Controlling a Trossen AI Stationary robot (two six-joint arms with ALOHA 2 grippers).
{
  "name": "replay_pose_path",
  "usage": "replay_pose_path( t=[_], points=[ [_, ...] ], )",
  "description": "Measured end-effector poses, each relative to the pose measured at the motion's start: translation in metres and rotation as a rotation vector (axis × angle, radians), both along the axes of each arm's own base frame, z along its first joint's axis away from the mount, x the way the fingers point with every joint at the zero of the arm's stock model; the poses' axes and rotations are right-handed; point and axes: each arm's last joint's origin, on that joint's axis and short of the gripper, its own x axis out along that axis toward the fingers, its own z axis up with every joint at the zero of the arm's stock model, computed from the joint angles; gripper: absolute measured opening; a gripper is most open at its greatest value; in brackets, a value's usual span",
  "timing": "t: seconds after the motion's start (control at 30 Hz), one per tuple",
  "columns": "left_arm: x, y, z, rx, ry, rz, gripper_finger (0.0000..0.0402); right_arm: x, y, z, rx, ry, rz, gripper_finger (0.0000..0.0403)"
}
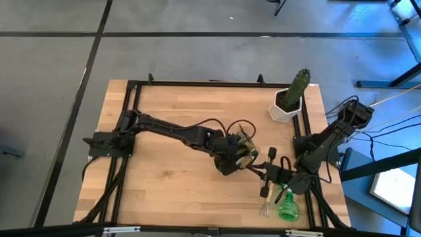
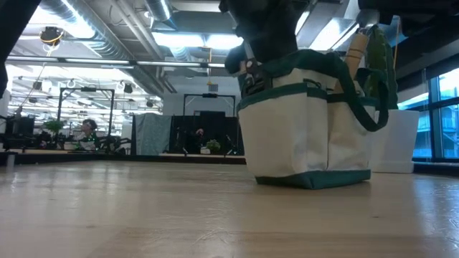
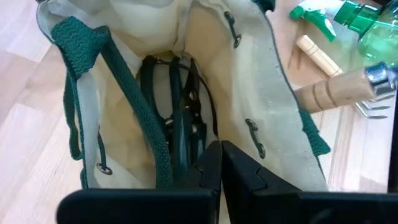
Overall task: Pick & Place Garden tools in Gardening bag
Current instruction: Put the brown trowel into the green gardening bag
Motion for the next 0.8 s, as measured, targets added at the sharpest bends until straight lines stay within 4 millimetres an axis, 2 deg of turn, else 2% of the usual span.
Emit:
replay_pose_path(
  t=[0.43, 0.63, 0.8],
  points=[
    [0.0, -0.007, 0.002, 0.153, -0.034, 0.003, 0.0001, -0.022, -0.012, 0.031, 0.045, -0.03, 0.042, 0.0002],
    [0.002, -0.011, 0.021, 0.191, -0.091, -0.015, 0.0004, -0.029, -0.02, 0.043, 0.064, -0.051, 0.048, 0.0002],
    [0.001, -0.013, 0.02, 0.193, -0.083, -0.021, 0.0002, -0.031, -0.023, 0.042, 0.043, -0.031, 0.037, 0.0002]
  ],
)
